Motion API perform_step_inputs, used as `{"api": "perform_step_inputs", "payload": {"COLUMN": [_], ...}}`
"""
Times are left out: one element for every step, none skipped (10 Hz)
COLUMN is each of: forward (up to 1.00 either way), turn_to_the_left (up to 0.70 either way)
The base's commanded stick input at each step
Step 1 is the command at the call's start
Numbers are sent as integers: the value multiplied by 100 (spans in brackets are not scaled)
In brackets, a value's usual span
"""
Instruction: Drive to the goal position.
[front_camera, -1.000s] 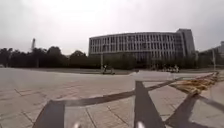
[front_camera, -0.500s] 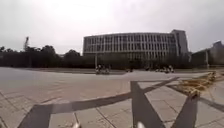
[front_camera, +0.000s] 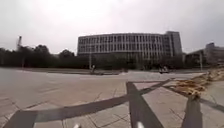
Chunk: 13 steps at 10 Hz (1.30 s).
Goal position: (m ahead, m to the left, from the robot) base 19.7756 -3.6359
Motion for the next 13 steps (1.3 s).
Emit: {"api": "perform_step_inputs", "payload": {"forward": [50, 50, 50, 50, 50, 50, 50, 50, 50, 50, 50, 50, 50], "turn_to_the_left": [-25, -25, -25, -25, -25, -25, -25, -25, -25, -24, -3, 0, 0]}}
